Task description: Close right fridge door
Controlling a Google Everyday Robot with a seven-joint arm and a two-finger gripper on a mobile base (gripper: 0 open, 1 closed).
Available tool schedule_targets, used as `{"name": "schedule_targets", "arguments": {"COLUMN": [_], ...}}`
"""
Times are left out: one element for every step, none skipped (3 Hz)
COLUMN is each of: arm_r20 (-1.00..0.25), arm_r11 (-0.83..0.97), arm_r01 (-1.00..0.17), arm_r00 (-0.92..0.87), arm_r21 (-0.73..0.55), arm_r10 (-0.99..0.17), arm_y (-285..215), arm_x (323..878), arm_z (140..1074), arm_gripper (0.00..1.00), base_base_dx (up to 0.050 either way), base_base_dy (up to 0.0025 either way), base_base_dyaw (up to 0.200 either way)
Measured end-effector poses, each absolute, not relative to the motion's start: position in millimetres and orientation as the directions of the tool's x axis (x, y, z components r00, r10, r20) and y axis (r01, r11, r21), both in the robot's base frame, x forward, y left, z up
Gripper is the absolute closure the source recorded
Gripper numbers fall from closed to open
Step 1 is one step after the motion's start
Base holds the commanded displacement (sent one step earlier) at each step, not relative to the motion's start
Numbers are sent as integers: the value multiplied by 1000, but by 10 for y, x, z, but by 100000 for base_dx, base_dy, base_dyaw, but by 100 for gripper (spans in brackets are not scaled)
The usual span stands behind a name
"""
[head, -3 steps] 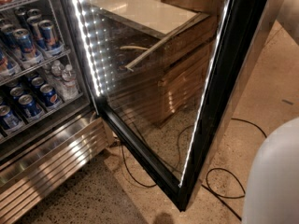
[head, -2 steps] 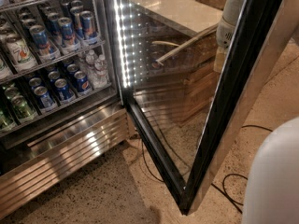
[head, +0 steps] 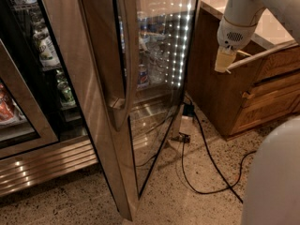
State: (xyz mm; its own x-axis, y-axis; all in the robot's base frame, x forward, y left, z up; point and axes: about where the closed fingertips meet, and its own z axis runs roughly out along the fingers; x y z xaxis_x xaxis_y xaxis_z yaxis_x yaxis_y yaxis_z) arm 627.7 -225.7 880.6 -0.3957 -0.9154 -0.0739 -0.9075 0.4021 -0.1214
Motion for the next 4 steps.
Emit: {"name": "schedule_targets", "arguments": {"arm_r20": [-74, -74, -74, -74], "arm_r11": [402, 402, 402, 402], "arm_r01": [-908, -908, -908, -908], "arm_r00": [-396, -396, -396, -396], "arm_r21": [-121, -121, -121, -121], "arm_r10": [-915, -915, -915, -915], "arm_y": [-2257, -2257, -2257, -2257], "arm_x": [6277, 6277, 6277, 6277], "arm_z": [8806, 8806, 8806, 8806], "arm_gripper": [100, 100, 100, 100], "base_base_dx": [-3888, -9, 4372, 4198], "base_base_dy": [-248, 13, 227, 217], "base_base_dyaw": [12623, 19061, 9245, 10693]}}
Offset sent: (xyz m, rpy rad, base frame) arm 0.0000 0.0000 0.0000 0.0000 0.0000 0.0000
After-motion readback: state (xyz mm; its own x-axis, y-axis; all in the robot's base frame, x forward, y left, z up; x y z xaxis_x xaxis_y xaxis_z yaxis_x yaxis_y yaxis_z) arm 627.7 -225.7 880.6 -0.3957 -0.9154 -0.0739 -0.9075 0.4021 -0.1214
